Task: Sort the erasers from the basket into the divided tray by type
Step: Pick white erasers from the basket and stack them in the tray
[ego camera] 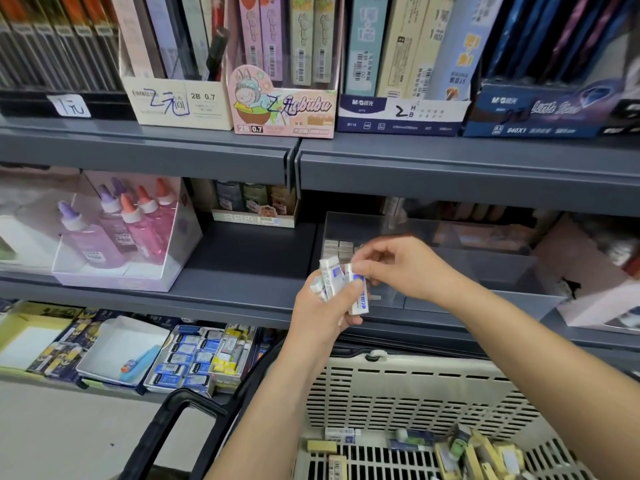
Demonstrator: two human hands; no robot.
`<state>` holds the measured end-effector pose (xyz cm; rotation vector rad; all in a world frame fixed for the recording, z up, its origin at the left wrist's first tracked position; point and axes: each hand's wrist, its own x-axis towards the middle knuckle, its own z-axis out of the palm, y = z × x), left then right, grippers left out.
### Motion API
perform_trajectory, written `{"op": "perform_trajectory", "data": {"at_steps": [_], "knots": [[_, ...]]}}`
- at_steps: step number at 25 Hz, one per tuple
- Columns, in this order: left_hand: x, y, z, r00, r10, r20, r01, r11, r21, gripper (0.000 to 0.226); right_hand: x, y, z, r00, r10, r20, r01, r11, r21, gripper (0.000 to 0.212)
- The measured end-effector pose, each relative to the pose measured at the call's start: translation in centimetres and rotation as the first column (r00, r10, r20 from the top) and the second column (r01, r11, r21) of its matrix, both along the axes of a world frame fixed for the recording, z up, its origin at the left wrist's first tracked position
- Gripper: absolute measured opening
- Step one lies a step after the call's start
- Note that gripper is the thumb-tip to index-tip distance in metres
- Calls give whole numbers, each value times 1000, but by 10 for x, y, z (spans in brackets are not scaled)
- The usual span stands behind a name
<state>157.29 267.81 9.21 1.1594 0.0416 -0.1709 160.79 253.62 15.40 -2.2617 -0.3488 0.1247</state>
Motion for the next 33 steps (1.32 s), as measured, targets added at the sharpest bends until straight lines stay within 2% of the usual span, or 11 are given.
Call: {"op": "perform_trajectory", "data": {"at_steps": [3, 8, 11, 13, 16, 19, 27, 33], "knots": [[-1, 2, 2, 998, -33, -45, 28, 995, -96, 22, 2, -4, 5, 993, -111, -40, 115, 988, 100, 8], [-1, 0, 1, 999, 22, -31, -22, 1000, -13, 16, 4, -15, 8, 993, -66, -93, 79, 985, 153, 4], [0, 3, 0, 995, 101, -6, -101, 995, 16, 18, 25, -27, 11, 965, -260, -42, 262, 934, 242, 17], [1, 3, -1, 993, 120, -8, -119, 992, 42, 17, 42, -31, 7, 944, -322, 64, 313, 942, 122, 19], [1, 1, -2, 992, 125, -20, -124, 990, 65, 15, 54, -25, -3, 945, -272, 183, 283, 959, -34, 9], [2, 1, -4, 991, 135, -24, -134, 989, 63, 14, 57, -18, -8, 934, -220, 282, 275, 946, -174, 14], [4, 4, -5, 990, 140, -25, -139, 989, 43, 14, 54, -9, -4, 958, -180, 221, 230, 946, -227, 8], [4, 4, -7, 991, 132, -34, -130, 990, 47, 14, 55, -7, -12, 959, -220, 181, 259, 937, -235, 13]]}}
